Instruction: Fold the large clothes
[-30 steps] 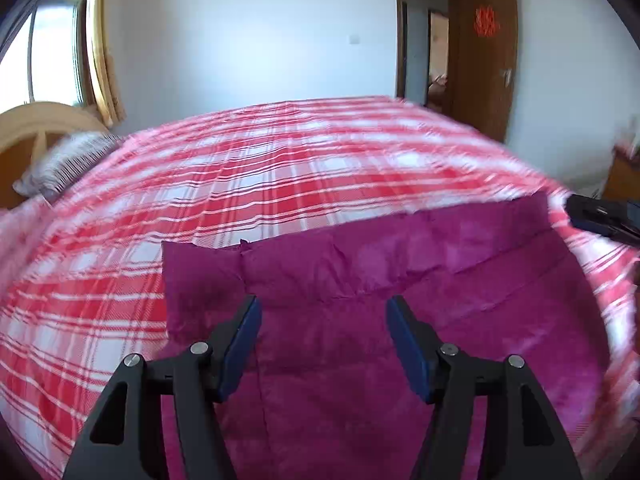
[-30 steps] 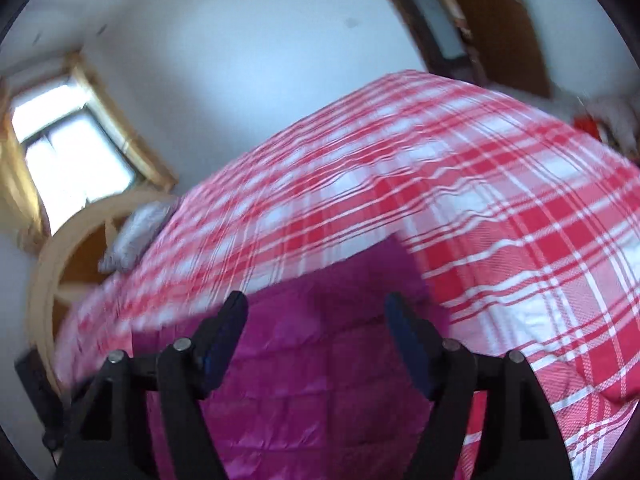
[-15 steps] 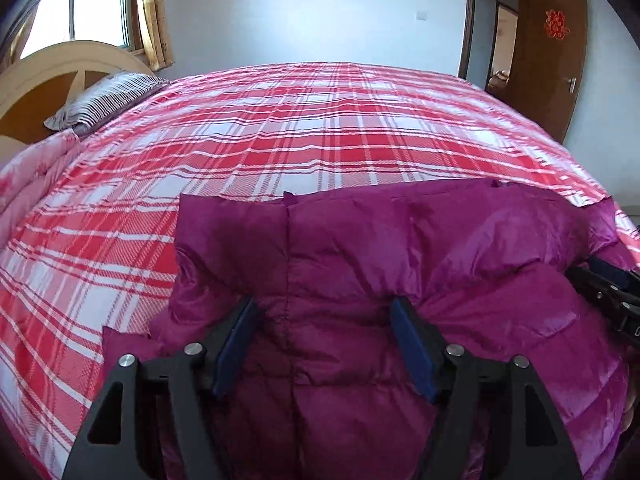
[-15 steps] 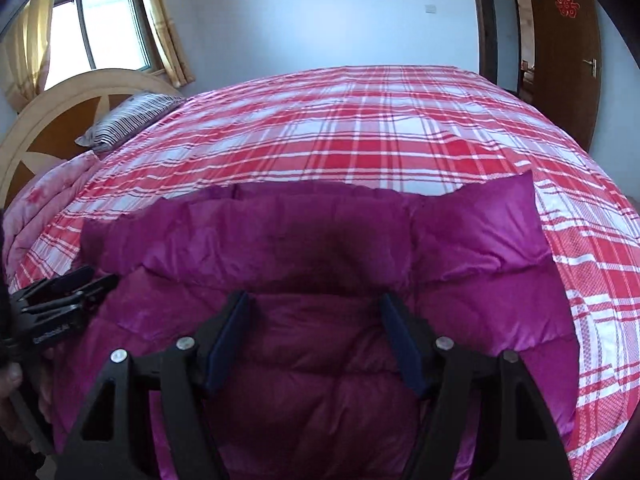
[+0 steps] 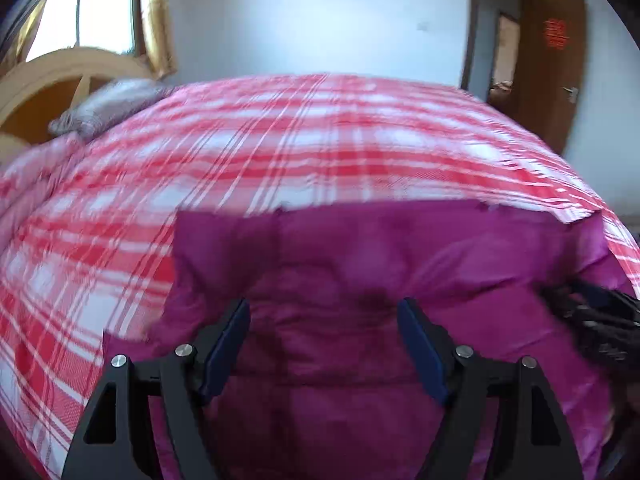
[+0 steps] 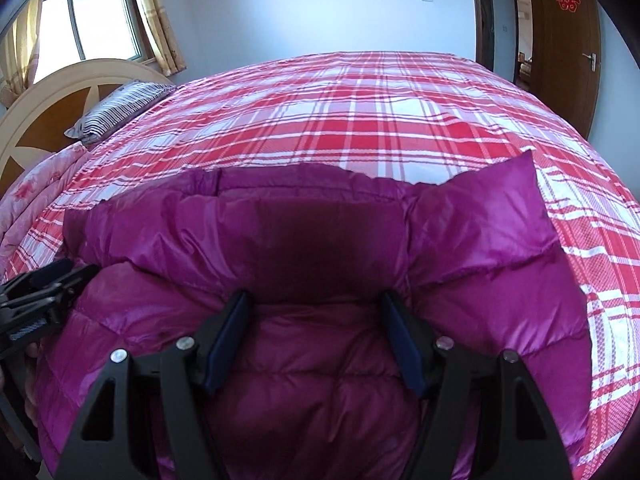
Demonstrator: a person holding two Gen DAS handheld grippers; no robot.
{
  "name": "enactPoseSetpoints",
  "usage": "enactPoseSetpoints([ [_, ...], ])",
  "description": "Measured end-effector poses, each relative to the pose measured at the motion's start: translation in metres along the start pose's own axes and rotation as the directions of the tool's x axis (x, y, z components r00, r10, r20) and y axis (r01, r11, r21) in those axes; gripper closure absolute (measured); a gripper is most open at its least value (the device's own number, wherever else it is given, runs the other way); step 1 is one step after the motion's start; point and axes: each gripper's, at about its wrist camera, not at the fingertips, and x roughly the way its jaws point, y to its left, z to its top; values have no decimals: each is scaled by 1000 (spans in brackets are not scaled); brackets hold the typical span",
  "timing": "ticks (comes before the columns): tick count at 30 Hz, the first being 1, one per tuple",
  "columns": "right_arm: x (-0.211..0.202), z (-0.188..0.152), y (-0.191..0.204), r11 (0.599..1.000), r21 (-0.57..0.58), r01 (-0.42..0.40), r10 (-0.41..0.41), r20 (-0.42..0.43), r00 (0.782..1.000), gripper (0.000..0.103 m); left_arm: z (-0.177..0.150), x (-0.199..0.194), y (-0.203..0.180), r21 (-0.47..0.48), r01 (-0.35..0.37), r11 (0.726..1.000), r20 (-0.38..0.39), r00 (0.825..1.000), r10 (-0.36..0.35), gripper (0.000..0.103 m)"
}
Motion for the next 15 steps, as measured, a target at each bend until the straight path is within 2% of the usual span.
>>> enactPoseSetpoints([
  [2,2,0,0,1000,5,-2,2,-4,1000,32,2,3,-16,75,-32,997,16,999,31,26],
  [4,3,1,-2,1000,15,-9,9,-9,1000,32,2,19,-22,98,-44,994,-25,999,47,26],
  [6,4,1,-3,1000,24,-13,13,-12,1000,32,1,30,-18,76,-36,996,-47,998,40,26],
  [8,4,1,-4,999,30,-14,15,-15,1000,32,2,34,-14,52,-29,998,-56,998,32,19],
  [15,7,0,-2,1000,27,-4,4,-22,1000,32,-1,41,-6,21,-27,999,-75,997,29,14],
])
